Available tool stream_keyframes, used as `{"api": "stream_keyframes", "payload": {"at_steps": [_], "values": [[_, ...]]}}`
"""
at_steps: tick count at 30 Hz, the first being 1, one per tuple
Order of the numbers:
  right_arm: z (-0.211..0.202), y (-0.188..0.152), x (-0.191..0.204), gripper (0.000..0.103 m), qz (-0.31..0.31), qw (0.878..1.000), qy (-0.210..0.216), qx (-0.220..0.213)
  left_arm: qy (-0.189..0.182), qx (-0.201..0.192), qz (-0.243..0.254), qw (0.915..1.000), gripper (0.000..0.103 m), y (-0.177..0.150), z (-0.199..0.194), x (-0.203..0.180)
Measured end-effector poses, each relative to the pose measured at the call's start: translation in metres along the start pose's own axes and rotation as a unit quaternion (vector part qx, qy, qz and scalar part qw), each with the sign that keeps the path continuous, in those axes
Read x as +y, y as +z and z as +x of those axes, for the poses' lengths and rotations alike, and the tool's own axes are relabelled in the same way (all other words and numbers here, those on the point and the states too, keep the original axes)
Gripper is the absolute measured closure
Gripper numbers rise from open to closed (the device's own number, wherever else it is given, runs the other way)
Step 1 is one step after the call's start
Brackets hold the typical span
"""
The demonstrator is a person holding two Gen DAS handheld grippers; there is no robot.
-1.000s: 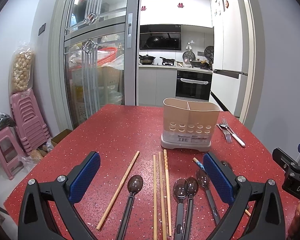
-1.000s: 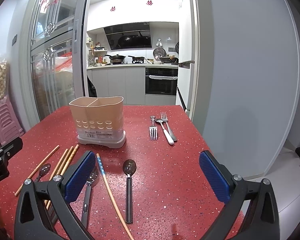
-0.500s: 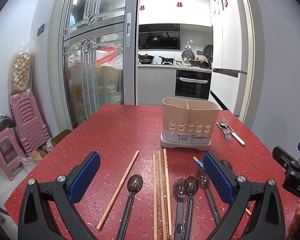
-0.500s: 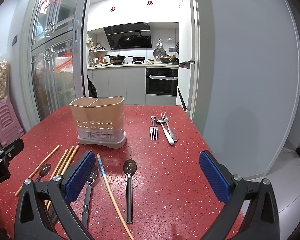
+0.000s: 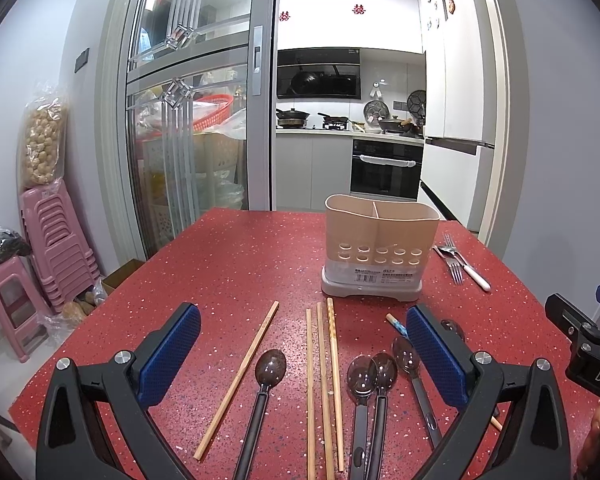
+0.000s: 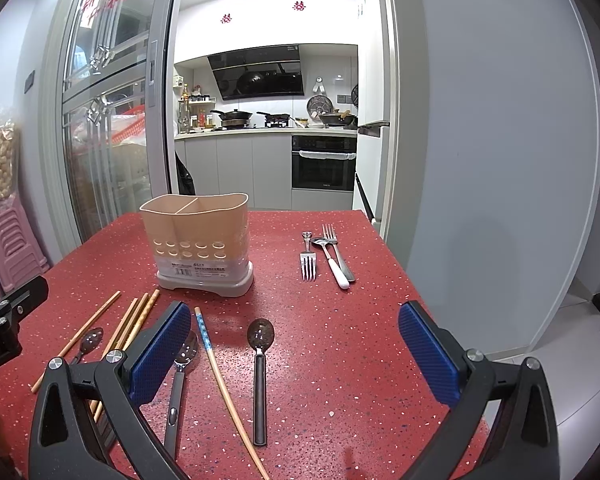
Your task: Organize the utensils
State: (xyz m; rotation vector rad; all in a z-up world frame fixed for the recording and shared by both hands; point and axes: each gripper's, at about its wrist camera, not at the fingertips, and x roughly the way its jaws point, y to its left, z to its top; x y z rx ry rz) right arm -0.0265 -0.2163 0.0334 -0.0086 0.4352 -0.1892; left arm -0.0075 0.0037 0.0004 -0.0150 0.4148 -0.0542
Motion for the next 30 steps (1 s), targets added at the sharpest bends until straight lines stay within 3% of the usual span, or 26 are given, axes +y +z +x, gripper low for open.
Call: {"api": "stream_keyframes", "payload": {"at_steps": [30], "values": [[-0.0022,-0.0001,0.0011,0.0,0.002,1.0,0.002,-0.001,-0.001,0.001,0.001,1.0,0.0,0.0008,-0.001,-0.0018]]}}
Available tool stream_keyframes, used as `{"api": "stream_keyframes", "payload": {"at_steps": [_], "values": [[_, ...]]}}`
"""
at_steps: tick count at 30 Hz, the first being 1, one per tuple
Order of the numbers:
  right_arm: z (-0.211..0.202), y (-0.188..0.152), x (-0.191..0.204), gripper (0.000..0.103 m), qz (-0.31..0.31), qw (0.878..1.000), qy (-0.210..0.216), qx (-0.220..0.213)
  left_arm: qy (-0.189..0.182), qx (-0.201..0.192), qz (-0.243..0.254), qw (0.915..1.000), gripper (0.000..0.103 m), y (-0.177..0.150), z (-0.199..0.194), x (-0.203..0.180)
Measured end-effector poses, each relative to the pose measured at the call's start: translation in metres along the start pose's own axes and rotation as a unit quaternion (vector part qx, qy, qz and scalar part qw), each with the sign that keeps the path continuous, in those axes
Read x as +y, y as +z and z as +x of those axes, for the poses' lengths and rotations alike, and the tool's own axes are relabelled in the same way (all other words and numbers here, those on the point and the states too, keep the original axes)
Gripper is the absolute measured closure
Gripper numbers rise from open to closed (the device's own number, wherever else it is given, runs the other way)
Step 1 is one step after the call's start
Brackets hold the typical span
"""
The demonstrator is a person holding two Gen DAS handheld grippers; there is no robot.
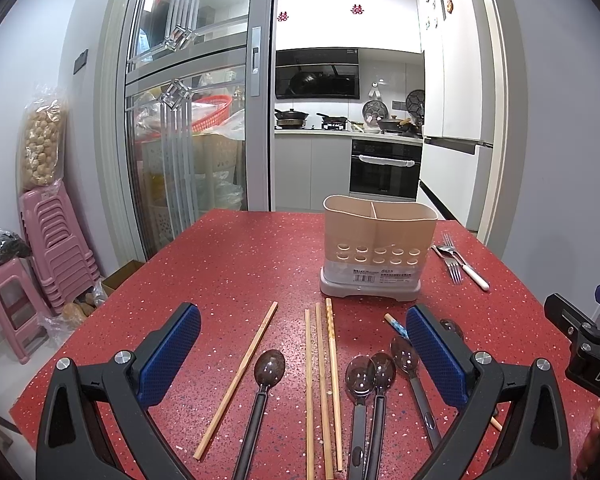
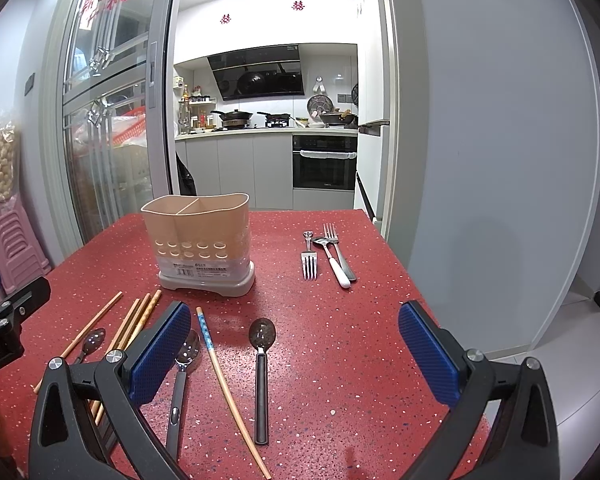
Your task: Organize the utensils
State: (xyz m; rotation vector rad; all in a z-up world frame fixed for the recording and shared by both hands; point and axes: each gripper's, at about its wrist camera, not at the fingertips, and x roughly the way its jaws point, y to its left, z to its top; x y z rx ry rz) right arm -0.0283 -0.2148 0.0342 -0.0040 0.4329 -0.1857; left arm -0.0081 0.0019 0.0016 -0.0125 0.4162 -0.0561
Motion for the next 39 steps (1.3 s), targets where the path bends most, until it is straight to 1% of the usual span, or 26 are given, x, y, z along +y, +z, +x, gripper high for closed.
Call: {"api": "stream_keyframes", "payload": {"at_steps": [19,23,25,28,33,35,37,39], "values": [[-0.002,0.001,0.002,0.0,0.001,1.0,0.001,0.002,0.0,0.001,0.0,1.0,0.0,0.0,0.001,0.0],[0.0,0.0,0.002,0.0,0.003,1.0,0.006,0.012,-0.002,0.012,0.0,0.9999,0.0,0.0,0.004,-0.002],[0.004,0.0,0.0,0.0,0.005,1.0,0.014,0.023,-0.001,0.024,0.004,0.9997,0.0,-0.001,0.008,-0.001],[0.017,0.005,-0.004,0.0,0.008,0.998,0.03,0.051,0.004,0.053,0.011,0.9985,0.0,0.0,0.021,0.005],[0.05,0.015,-0.012,0.0,0.014,0.991,0.05,0.123,0.013,0.116,0.009,0.9931,0.0,0.003,0.052,0.023],[0.066,0.015,-0.014,0.0,0.017,0.985,0.062,0.161,0.008,0.136,0.005,0.9907,0.0,0.004,0.065,0.032],[0.084,0.013,-0.019,0.0,0.024,0.975,0.084,0.202,0.009,0.154,0.001,0.9881,0.0,0.004,0.078,0.04],[0.1,0.01,-0.022,0.0,0.028,0.967,0.096,0.233,0.006,0.173,-0.002,0.9849,0.0,0.005,0.092,0.048]]}}
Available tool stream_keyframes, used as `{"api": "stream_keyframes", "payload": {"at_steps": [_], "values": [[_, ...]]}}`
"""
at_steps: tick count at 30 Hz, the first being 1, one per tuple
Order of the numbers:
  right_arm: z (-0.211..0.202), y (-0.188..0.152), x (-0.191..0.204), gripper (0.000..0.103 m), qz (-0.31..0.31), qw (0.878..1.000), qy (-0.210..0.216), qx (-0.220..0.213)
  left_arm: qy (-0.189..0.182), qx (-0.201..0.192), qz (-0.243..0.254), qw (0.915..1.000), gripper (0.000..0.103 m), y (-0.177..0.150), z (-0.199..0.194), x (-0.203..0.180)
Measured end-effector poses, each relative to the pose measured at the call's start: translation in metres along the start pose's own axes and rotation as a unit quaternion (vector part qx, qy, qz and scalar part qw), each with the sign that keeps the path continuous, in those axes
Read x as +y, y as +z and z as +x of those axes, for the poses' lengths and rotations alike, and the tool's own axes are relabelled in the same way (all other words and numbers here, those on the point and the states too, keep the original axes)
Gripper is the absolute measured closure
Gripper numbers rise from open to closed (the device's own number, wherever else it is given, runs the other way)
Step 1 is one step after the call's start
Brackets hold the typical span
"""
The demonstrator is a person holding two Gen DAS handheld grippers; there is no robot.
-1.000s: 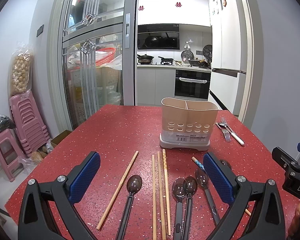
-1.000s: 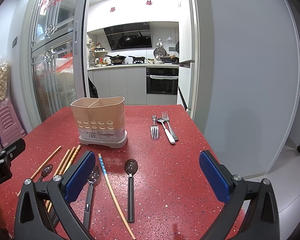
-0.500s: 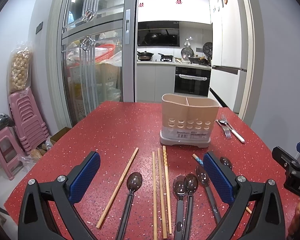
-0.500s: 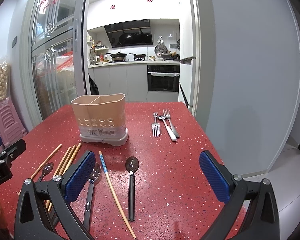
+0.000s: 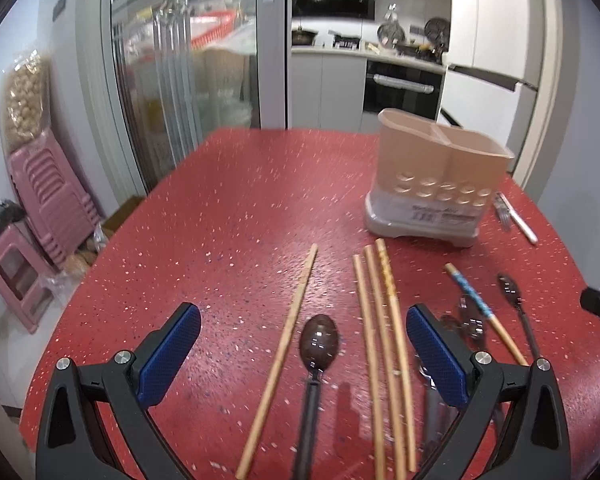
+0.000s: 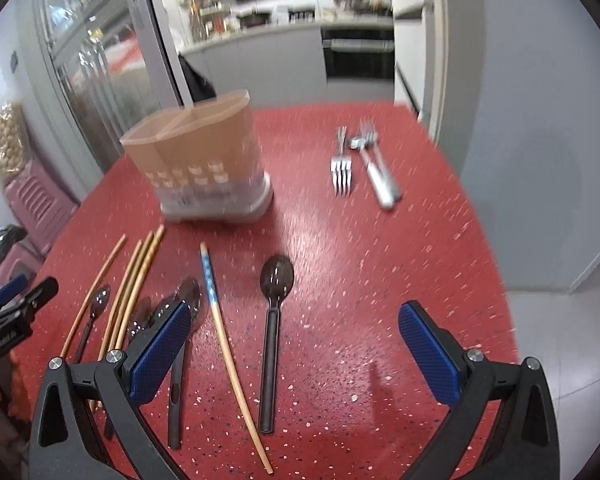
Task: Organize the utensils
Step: 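Grasp a dark brown spoon with the right tool while the left tool grasps a plain wooden chopstick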
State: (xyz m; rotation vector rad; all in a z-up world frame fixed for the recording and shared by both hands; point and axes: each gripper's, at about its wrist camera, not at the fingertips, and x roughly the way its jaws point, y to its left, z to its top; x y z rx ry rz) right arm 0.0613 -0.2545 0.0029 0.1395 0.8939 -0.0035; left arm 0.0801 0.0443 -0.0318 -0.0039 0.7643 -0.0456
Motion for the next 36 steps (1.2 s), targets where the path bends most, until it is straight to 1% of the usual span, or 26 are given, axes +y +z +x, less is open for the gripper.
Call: {"api": "stream_keyframes", "payload": {"at_steps": [2,4,6,9,10,13,16,18,20,22,23,25,27,28,29,30,31,32,33,35,36], "values": [[0.011,0.002,-0.003,0.0,0.0,1.0,0.011,0.015,-0.005,0.023,0.0,0.9997,0.0,0.006,0.016,0.007],[0.02,0.006,-0.006,0.0,0.001,0.999,0.036,0.031,-0.008,0.042,0.003,0.9991,0.0,0.011,0.029,0.01],[0.03,0.011,-0.005,0.0,-0.003,0.998,0.043,0.049,-0.012,0.059,0.008,0.9981,0.0,0.016,0.043,0.012],[0.048,0.017,-0.002,0.0,-0.017,0.996,0.032,0.087,-0.017,0.088,0.019,0.9958,0.0,0.024,0.063,0.013],[0.057,0.019,0.001,0.0,-0.023,0.994,0.025,0.107,-0.018,0.096,0.022,0.9949,0.0,0.026,0.068,0.012],[0.072,0.022,0.001,0.0,-0.025,0.99,-0.004,0.14,-0.02,0.124,0.038,0.9913,0.0,0.031,0.084,0.007],[0.089,0.024,0.003,0.0,-0.021,0.984,-0.009,0.179,-0.013,0.145,0.061,0.9875,0.0,0.033,0.097,0.001],[0.098,0.024,0.007,0.006,-0.03,0.979,-0.013,0.199,-0.011,0.157,0.078,0.9844,0.001,0.034,0.105,-0.003],[0.105,0.025,0.009,0.02,-0.036,0.975,-0.021,0.218,-0.009,0.172,0.087,0.9811,0.008,0.035,0.112,-0.006],[0.11,0.027,0.011,0.025,-0.036,0.972,-0.023,0.232,-0.01,0.185,0.086,0.979,0.008,0.035,0.119,-0.007],[0.111,0.03,0.012,0.031,-0.041,0.971,-0.025,0.234,-0.013,0.191,0.085,0.9778,0.008,0.034,0.123,-0.007],[0.114,0.033,0.014,0.034,-0.049,0.969,-0.035,0.24,-0.02,0.194,0.079,0.9775,0.008,0.036,0.127,-0.006],[0.118,0.036,0.016,0.035,-0.063,0.965,-0.043,0.251,-0.026,0.2,0.075,0.9765,0.008,0.04,0.133,-0.003],[0.119,0.037,0.017,0.036,-0.071,0.963,-0.046,0.254,-0.03,0.204,0.073,0.9757,0.01,0.042,0.136,-0.001],[0.12,0.037,0.019,0.038,-0.075,0.963,-0.047,0.256,-0.04,0.209,0.07,0.9746,0.014,0.043,0.138,0.0],[0.12,0.038,0.02,0.04,-0.079,0.961,-0.045,0.26,-0.046,0.212,0.071,0.9735,0.016,0.044,0.139,0.0],[0.12,0.038,0.028,0.044,-0.082,0.96,-0.044,0.264,-0.048,0.214,0.077,0.9726,0.02,0.047,0.143,0.0],[0.12,0.039,0.029,0.05,-0.084,0.959,-0.041,0.268,-0.052,0.216,0.087,0.971,0.027,0.049,0.145,-0.002],[0.119,0.04,0.031,0.053,-0.087,0.958,-0.04,0.271,-0.058,0.22,0.096,0.9691,0.031,0.05,0.145,-0.005],[0.119,0.042,0.034,0.067,-0.093,0.956,-0.035,0.274,-0.07,0.226,0.112,0.965,0.049,0.052,0.145,-0.015],[0.119,0.042,0.037,0.072,-0.096,0.956,-0.033,0.275,-0.074,0.23,0.12,0.9629,0.054,0.053,0.146,-0.019]]}}
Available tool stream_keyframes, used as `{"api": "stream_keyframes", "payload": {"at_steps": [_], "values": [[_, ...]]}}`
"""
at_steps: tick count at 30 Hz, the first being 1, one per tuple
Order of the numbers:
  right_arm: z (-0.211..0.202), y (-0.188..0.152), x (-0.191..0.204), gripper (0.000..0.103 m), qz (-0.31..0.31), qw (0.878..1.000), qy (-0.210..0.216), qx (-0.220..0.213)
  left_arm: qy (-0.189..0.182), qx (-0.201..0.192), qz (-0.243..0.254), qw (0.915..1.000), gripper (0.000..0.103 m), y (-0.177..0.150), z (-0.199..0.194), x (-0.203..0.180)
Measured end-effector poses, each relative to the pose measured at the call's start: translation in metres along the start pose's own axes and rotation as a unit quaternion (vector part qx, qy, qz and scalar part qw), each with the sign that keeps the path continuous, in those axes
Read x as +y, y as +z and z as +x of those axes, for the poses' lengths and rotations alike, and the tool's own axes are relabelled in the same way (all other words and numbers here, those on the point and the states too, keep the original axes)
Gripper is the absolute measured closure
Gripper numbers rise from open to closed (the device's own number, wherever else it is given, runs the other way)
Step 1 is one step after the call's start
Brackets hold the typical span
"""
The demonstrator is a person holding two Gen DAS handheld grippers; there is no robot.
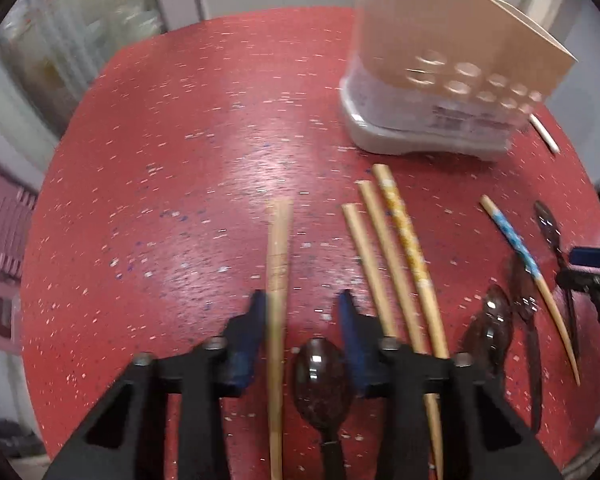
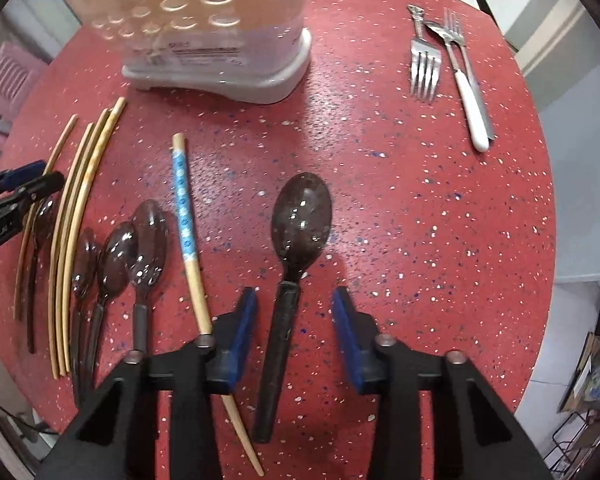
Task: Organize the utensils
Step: 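Grasp a dark brown spoon with the right tool while the left tool grasps a plain wooden chopstick, then lift the spoon with the right tool while the left tool carries the chopstick into the beige holder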
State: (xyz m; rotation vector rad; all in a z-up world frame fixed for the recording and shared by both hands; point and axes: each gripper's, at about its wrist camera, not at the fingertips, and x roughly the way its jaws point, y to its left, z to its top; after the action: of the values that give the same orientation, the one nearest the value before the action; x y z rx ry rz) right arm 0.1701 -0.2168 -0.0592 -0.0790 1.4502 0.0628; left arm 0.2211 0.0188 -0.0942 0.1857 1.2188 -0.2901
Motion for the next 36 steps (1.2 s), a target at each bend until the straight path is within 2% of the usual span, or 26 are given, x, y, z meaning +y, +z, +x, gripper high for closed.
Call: {"api": "stream_keyframes", "payload": {"at_steps": [1,2,5,8,14,21,27,36], "values": [[-0.002,0.001,0.001,0.083,-0.002,1.0,0.002,0.001,-0.005,0.002,0.008,1.0,0.066,0.002,0.0,-0.004],[-0.003,0.001,0.0,0.09,-0.003,1.0,0.004,0.002,-0.005,0.003,0.013,0.9999,0.073,0.002,-0.001,-0.006],[0.0,0.003,0.001,0.09,-0.001,1.0,0.012,-0.001,0.01,-0.003,0.017,0.9998,0.074,0.005,0.0,-0.009],[0.001,-0.002,-0.004,0.09,0.005,1.0,0.024,-0.008,0.003,-0.016,0.0,0.9999,0.074,-0.002,-0.002,-0.006],[-0.013,-0.034,-0.021,0.09,0.025,0.995,0.081,-0.051,-0.003,-0.081,-0.053,0.9953,0.074,-0.024,-0.036,0.006],[-0.053,-0.065,-0.039,0.09,0.038,0.984,0.121,-0.127,-0.022,-0.173,-0.088,0.9807,0.074,-0.039,-0.089,0.008],[-0.093,-0.078,-0.044,0.09,0.043,0.971,0.149,-0.184,-0.046,-0.232,-0.105,0.9659,0.074,-0.04,-0.133,0.004],[-0.157,-0.064,-0.059,0.09,0.051,0.946,0.176,-0.268,-0.067,-0.31,-0.114,0.9415,0.074,-0.015,-0.192,-0.008]]}}
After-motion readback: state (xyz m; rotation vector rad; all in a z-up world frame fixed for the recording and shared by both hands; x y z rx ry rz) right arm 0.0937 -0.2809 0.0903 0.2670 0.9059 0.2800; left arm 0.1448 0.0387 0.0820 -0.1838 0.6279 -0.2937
